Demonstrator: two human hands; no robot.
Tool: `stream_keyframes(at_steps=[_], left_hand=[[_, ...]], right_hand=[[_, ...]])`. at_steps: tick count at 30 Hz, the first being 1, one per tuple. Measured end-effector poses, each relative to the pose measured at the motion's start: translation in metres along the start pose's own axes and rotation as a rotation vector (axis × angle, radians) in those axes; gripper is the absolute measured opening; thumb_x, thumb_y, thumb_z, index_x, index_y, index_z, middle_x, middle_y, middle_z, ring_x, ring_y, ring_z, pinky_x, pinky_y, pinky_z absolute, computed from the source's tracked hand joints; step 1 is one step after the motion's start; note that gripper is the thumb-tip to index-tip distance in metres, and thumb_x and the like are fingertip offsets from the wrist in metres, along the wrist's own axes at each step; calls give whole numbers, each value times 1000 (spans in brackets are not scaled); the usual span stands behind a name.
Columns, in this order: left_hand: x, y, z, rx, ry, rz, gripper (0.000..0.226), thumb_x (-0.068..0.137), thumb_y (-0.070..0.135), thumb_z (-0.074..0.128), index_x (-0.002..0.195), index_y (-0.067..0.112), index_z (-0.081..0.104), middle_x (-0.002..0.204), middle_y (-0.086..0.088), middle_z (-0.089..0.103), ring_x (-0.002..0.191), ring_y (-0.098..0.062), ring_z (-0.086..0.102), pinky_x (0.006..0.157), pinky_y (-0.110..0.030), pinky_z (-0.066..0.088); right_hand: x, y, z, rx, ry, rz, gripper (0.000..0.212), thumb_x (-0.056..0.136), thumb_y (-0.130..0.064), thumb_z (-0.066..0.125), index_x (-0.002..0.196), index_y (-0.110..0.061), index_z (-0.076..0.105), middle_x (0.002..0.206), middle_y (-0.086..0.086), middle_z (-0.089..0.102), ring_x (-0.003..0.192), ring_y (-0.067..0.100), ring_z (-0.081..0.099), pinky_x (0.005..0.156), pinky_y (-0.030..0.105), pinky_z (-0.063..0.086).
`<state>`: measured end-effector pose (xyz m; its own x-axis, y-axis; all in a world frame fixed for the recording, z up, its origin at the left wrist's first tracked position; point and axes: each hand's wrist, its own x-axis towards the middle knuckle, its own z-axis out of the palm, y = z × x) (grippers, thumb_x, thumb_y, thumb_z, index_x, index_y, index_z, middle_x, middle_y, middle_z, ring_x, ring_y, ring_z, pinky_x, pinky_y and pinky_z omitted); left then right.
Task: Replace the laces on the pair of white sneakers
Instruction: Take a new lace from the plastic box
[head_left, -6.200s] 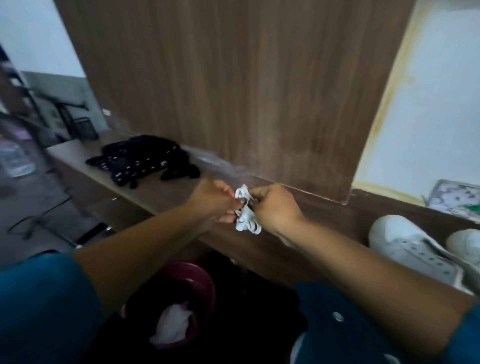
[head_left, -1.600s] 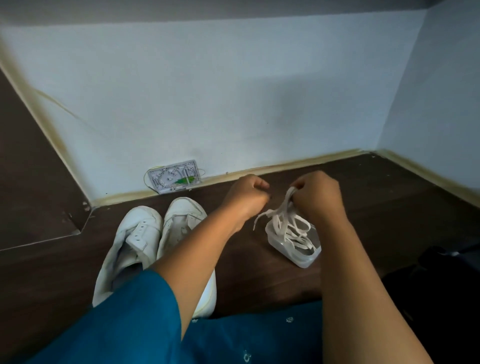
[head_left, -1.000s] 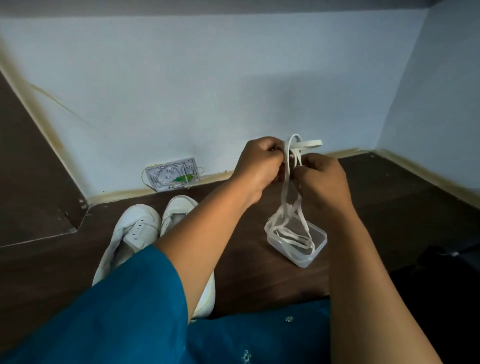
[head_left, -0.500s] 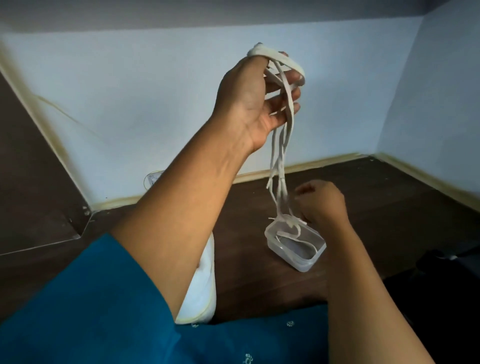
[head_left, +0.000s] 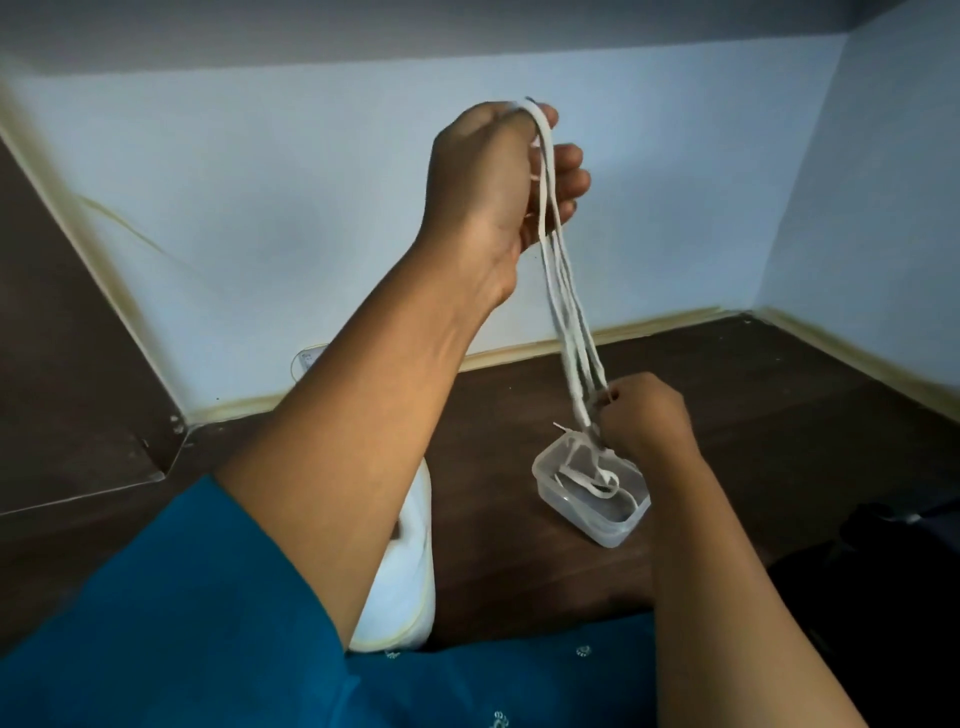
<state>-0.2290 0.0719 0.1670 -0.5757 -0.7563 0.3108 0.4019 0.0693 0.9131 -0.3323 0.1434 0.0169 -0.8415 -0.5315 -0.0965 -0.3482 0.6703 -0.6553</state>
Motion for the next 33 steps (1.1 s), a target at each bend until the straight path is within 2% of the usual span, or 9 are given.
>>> stream_keyframes(at_steps=[3, 7, 11, 16, 20, 22, 27, 30, 33], left_hand=[[0, -14, -3, 293, -104, 1, 18, 87, -1, 46, 79, 10, 57, 64, -9, 59, 54, -21, 58, 65, -35, 53], [-2, -46, -7, 895, -269, 100, 18, 81, 5, 54, 83, 18, 67, 71, 0, 65, 68, -19, 65, 65, -24, 52], [-4, -65, -12, 1129, -298, 109, 15, 79, 9, 59, 84, 19, 69, 76, 2, 65, 74, -17, 63, 60, -23, 49], [-2, -71, -20, 1067, -256, 61, 23, 79, 10, 60, 98, 21, 55, 81, -3, 63, 69, -21, 67, 66, -32, 55], [1, -61, -20, 965, -208, 45, 12, 78, 7, 57, 80, 16, 64, 62, 8, 58, 58, -13, 58, 55, -19, 46], [3, -54, -19, 912, -188, 86, 17, 82, 6, 54, 75, 17, 64, 62, 11, 54, 62, -11, 54, 59, -20, 45], [0, -44, -15, 864, -288, 88, 14, 89, 17, 58, 75, 20, 59, 63, 10, 53, 60, -9, 50, 63, -23, 42], [0, -36, -14, 811, -184, 226, 17, 90, 21, 59, 73, 21, 56, 63, 9, 51, 59, -8, 49, 60, -22, 39], [1, -24, -15, 537, -77, 183, 20, 89, 11, 58, 70, 19, 56, 66, 3, 55, 58, -13, 54, 65, -26, 48]], right_hand=[[4, -2, 1, -27, -7, -5, 22, 87, -9, 56, 105, -16, 67, 94, 7, 65, 72, 19, 61, 55, 27, 46], [-1, -8, -11, 569, 251, -232, 44, 73, 6, 50, 105, -18, 66, 103, 7, 68, 76, 19, 65, 65, 35, 57], [-19, -26, -23, 1078, 5, -409, 17, 81, -9, 60, 93, -19, 68, 80, 2, 69, 64, 12, 63, 57, 24, 48], [-16, -25, -18, 930, 25, -393, 16, 88, -5, 63, 84, -18, 70, 59, -2, 69, 55, 8, 61, 55, 23, 49], [-5, -15, -13, 483, 188, -242, 9, 81, -9, 69, 84, -16, 72, 68, 0, 66, 65, 13, 61, 64, 31, 51], [-10, -14, -11, 330, 111, -205, 21, 76, -13, 74, 97, -17, 70, 80, -1, 66, 78, 16, 65, 75, 34, 55], [-19, -27, -11, 457, -178, -297, 43, 68, -14, 81, 108, -23, 67, 90, -2, 71, 79, 13, 70, 78, 31, 56], [-20, -28, -3, 240, -223, -331, 5, 79, -22, 73, 83, -19, 74, 75, -3, 70, 73, 12, 66, 70, 29, 53], [-14, -19, 0, 286, -121, -351, 28, 90, -25, 60, 63, -22, 65, 50, -15, 58, 50, -3, 52, 52, 21, 36]])
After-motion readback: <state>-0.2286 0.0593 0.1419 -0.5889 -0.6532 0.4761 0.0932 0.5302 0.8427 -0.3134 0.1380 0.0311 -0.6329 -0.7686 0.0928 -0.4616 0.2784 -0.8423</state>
